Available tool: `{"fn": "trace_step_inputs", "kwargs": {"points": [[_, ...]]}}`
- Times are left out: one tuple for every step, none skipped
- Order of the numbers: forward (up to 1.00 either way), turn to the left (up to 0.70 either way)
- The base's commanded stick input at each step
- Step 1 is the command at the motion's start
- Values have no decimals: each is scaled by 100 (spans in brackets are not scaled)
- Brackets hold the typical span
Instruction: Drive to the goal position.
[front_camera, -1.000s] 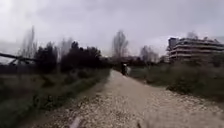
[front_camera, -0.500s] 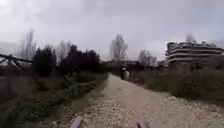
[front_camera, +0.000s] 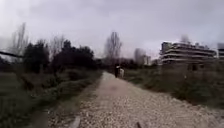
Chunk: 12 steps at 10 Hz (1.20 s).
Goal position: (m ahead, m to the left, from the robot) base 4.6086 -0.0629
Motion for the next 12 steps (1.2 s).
{"fn": "trace_step_inputs", "kwargs": {"points": [[50,0],[50,0],[50,0],[50,0],[50,0],[50,0],[50,0],[50,0],[50,0],[50,0],[50,0],[50,0]]}}
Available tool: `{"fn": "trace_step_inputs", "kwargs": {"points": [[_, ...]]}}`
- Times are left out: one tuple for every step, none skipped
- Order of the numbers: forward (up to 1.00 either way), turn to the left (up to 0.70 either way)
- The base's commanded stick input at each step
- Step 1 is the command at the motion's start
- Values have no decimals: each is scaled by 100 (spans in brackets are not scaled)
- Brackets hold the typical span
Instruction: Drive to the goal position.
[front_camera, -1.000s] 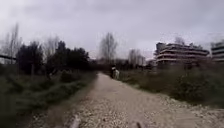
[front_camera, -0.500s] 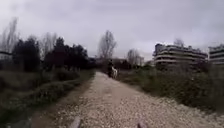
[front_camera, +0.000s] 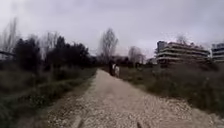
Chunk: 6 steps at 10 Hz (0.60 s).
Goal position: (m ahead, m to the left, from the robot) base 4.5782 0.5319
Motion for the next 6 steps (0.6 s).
{"fn": "trace_step_inputs", "kwargs": {"points": [[50,0],[50,17],[50,44],[50,50],[50,50],[50,37]]}}
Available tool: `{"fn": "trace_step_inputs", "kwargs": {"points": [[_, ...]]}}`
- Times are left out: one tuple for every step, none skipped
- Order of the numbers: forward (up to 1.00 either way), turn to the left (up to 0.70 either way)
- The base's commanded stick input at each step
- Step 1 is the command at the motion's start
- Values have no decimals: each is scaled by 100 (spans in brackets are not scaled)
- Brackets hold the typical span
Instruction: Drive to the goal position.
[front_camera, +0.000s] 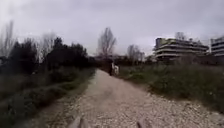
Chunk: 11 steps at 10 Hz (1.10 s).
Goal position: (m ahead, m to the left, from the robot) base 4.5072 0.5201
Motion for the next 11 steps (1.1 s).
{"fn": "trace_step_inputs", "kwargs": {"points": [[50,0],[50,0],[50,0],[50,0],[50,0],[50,0],[50,0],[50,0],[50,0],[50,-3],[50,-11]]}}
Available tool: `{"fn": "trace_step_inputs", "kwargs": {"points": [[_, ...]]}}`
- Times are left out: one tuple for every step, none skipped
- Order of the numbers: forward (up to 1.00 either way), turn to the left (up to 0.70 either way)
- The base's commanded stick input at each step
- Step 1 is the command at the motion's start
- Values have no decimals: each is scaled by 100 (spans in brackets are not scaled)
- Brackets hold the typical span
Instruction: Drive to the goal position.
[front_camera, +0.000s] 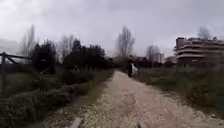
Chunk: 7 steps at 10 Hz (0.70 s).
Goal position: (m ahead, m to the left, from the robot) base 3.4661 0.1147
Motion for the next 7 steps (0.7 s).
{"fn": "trace_step_inputs", "kwargs": {"points": [[50,-19],[50,-26],[50,-34],[50,-41],[50,-49],[50,-48],[50,-46]]}}
